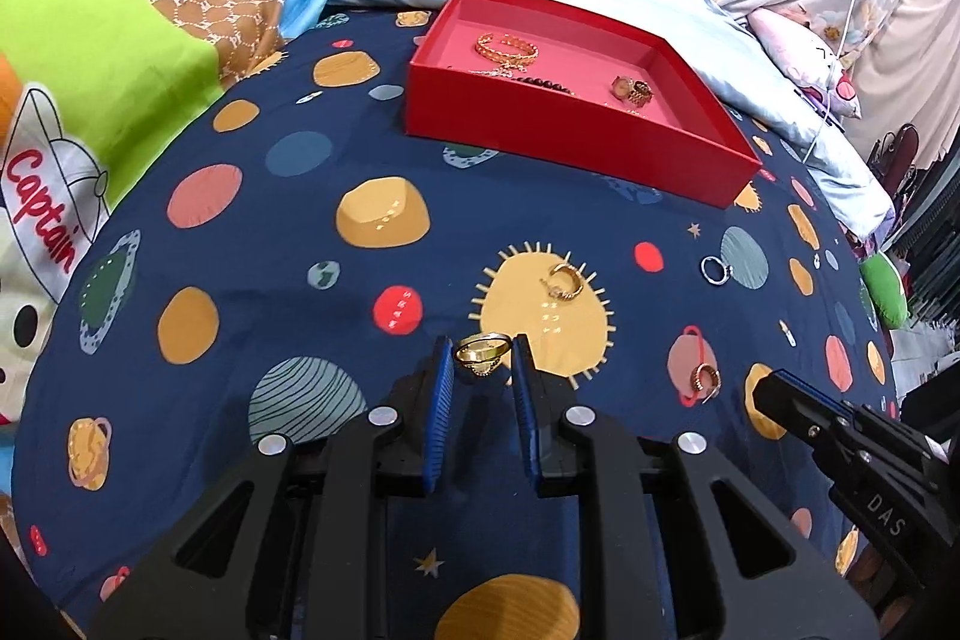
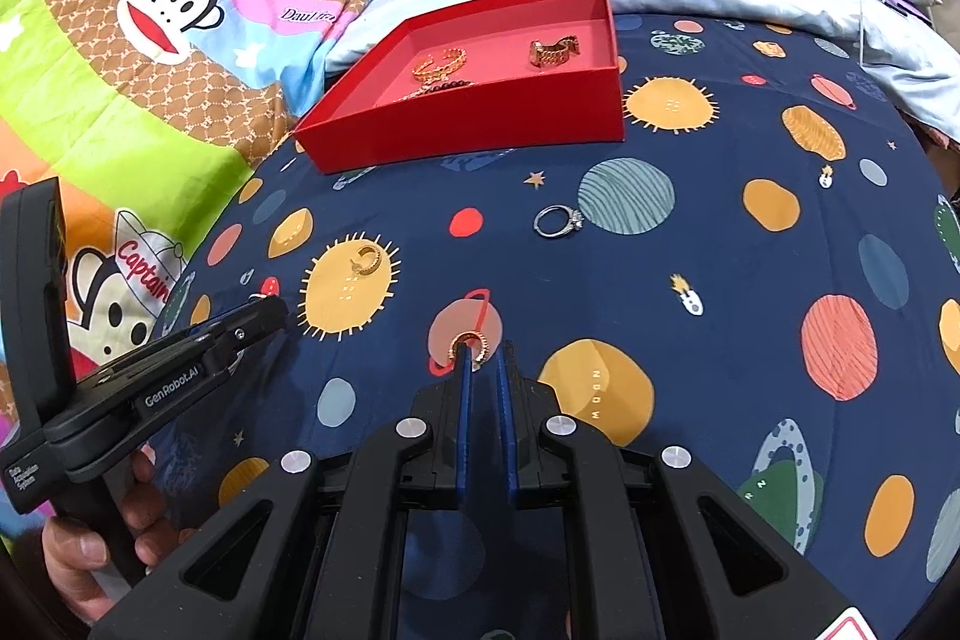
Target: Organize jewelry
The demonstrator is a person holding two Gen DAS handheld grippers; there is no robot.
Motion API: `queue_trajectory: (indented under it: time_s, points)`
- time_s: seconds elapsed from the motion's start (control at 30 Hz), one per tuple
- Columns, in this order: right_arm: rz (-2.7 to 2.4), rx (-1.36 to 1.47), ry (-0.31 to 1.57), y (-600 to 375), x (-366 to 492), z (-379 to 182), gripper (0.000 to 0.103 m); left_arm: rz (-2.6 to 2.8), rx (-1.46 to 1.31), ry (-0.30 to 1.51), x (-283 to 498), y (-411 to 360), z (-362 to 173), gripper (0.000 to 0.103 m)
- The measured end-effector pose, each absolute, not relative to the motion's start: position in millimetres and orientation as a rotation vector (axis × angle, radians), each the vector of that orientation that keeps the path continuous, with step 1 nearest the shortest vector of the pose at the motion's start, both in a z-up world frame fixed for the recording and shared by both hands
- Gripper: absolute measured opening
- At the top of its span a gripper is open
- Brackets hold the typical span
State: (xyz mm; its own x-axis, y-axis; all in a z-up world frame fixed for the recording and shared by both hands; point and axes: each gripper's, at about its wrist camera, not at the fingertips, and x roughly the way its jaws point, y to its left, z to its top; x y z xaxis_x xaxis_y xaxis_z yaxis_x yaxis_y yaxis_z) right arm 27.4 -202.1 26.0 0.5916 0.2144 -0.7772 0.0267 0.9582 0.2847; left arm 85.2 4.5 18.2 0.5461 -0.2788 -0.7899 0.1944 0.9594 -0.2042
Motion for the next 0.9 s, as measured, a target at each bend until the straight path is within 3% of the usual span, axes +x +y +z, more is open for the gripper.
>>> queue_trajectory:
  time_s: [0.33,0.53,0.9]
  points:
    - [0.110,0.282,0.942,-198.9,37.7,21.4,0.009,-0.283,-0.087,0.958,81.2,5.6,13.7,0.019]
    - [0.111,0.273,0.942,-195.1,40.3,19.0,0.020,-0.282,-0.096,0.963,81.9,6.4,12.1,0.019]
    - [0.098,0.268,0.937,-195.4,48.4,18.1,0.020,-0.283,-0.109,0.973,81.3,10.9,9.6,0.019]
